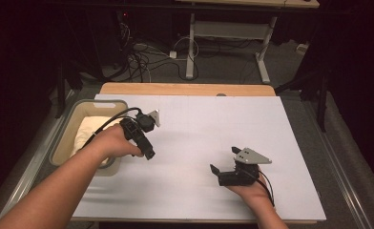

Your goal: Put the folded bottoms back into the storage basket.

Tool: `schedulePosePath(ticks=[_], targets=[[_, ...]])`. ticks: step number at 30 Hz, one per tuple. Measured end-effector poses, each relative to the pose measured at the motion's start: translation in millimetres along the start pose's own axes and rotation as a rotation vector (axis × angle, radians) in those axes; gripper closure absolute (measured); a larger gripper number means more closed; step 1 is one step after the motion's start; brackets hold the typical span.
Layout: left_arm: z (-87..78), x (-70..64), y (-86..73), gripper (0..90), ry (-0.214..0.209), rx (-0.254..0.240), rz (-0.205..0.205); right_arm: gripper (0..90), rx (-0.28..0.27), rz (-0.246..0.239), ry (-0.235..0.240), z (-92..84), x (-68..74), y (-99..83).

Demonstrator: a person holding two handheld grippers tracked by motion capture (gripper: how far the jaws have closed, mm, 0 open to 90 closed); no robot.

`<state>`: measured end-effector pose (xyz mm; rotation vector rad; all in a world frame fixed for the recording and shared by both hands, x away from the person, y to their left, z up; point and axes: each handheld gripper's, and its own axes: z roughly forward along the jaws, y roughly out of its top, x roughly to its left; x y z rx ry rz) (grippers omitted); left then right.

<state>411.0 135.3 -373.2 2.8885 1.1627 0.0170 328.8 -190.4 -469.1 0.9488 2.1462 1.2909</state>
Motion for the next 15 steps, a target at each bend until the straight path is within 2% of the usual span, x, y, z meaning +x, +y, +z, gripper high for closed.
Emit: schedulePosePath(ticks=[3, 5, 9, 15], targets=[[5.2, -4.4, 5.6, 0.0, -0.019, -0.011, 0.013, 0.7, 0.001, 0.004, -0.017, -9.9, -3.3, -6.8], [9.6, -7.4, 9.4, 0.0, -0.028, 0.002, 0.038, 0.7, 0.001, 0.005, -0.024, -16.0, -4.9, -11.9], [20.6, -10.1, 15.1, 0.0, -0.033, 0.007, 0.044, 0.7, -0.015, 0.013, -0.041, -25.6, -7.4, -21.0], [38.2, -12.2, 20.6, 0.0, -0.054, -0.002, 0.047, 0.7, -0.03, 0.023, -0.035, -31.6, -6.6, -25.2]])
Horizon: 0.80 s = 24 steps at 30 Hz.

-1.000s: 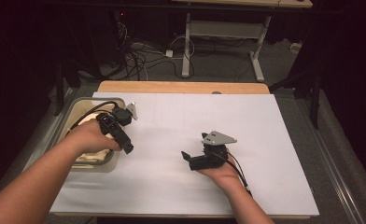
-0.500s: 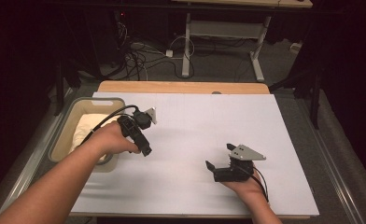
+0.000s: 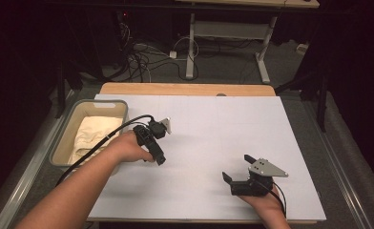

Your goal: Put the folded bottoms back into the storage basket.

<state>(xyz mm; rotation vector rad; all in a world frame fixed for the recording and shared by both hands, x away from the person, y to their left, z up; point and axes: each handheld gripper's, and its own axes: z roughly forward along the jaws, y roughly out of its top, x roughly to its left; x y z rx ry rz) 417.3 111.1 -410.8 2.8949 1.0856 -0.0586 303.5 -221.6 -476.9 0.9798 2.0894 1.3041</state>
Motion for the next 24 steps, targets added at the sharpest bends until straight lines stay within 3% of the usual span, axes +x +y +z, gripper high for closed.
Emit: schedulePosePath(ticks=[9, 11, 19, 24], targets=[[29.8, 2.1, 4.6, 0.0, -0.023, 0.01, 0.002, 0.7, -0.001, -0.005, 0.007, 0.6, 3.0, -1.4], [33.7, 2.9, 2.9, 0.0, -0.03, -0.012, -0.002, 0.7, 0.0, -0.008, 0.006, 0.8, 3.1, -1.5], [41.1, 2.8, -14.0, 0.0, -0.061, -0.195, -0.005, 0.7, -0.007, -0.006, 0.007, -0.7, 2.4, -1.7], [47.4, 7.0, -24.3, 0.0, -0.08, -0.325, -0.043, 0.7, -0.011, -0.005, 0.005, -1.3, 2.3, -1.7]])
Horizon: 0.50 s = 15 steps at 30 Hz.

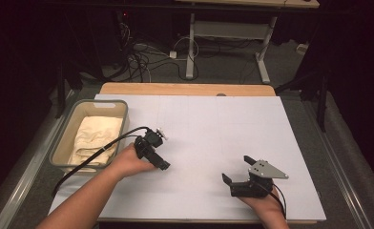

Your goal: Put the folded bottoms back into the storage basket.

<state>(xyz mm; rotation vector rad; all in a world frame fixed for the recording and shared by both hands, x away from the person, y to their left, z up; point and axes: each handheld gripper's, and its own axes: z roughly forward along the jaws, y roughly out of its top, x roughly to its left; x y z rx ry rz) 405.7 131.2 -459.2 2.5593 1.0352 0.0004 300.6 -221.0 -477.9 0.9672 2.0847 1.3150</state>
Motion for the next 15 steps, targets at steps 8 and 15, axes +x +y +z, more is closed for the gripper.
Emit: schedulePosePath(ticks=[8, 15], targets=[[6.2, -1.5, -20.4, 0.0, -0.018, -0.245, 0.005, 0.7, -0.01, 0.008, -0.002, -0.6, -1.1, -0.8], [8.8, -5.1, -44.0, 0.0, -0.018, -0.504, 0.01, 0.7, -0.024, 0.009, 0.002, -1.3, 1.0, -0.8]])
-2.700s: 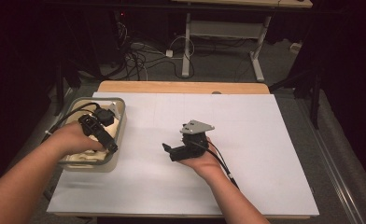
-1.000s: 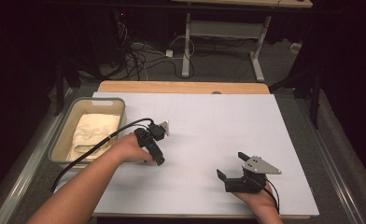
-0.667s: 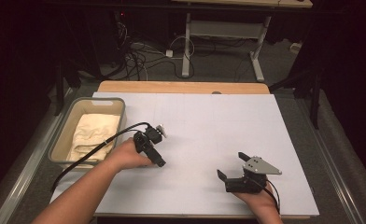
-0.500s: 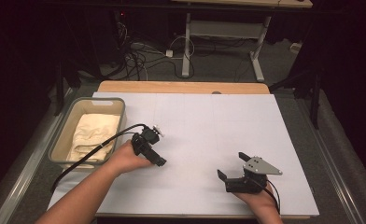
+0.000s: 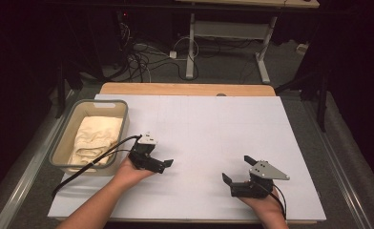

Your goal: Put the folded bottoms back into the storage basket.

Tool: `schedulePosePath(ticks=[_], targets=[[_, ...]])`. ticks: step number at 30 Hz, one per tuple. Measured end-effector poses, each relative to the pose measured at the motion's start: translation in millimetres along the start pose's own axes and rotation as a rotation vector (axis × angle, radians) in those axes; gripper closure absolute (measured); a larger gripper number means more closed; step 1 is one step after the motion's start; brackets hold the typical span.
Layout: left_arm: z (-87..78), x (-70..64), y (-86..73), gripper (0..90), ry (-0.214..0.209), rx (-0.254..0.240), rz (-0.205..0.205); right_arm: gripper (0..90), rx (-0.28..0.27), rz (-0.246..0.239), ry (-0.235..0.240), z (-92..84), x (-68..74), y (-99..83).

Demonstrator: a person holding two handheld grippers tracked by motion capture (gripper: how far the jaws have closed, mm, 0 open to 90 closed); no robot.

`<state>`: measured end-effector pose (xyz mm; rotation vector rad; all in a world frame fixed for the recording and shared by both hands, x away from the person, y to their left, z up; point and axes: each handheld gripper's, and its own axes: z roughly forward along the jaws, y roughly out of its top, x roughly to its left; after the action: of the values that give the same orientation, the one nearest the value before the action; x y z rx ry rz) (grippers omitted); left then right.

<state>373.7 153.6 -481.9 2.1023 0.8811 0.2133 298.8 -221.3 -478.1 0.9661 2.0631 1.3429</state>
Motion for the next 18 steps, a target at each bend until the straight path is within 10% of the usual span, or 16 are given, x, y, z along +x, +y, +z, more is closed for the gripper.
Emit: schedulePosePath(ticks=[13, 18], targets=[[-29.6, -11.4, -34.8, 0.0, 0.026, -0.367, 0.011, 0.7, -0.073, 0.008, -0.005, -5.2, 9.3, -1.7], [-30.7, -11.3, -38.8, 0.0, 0.007, -0.369, 0.036, 0.7, -0.097, 0.019, -0.031, -10.2, 11.3, -2.5]])
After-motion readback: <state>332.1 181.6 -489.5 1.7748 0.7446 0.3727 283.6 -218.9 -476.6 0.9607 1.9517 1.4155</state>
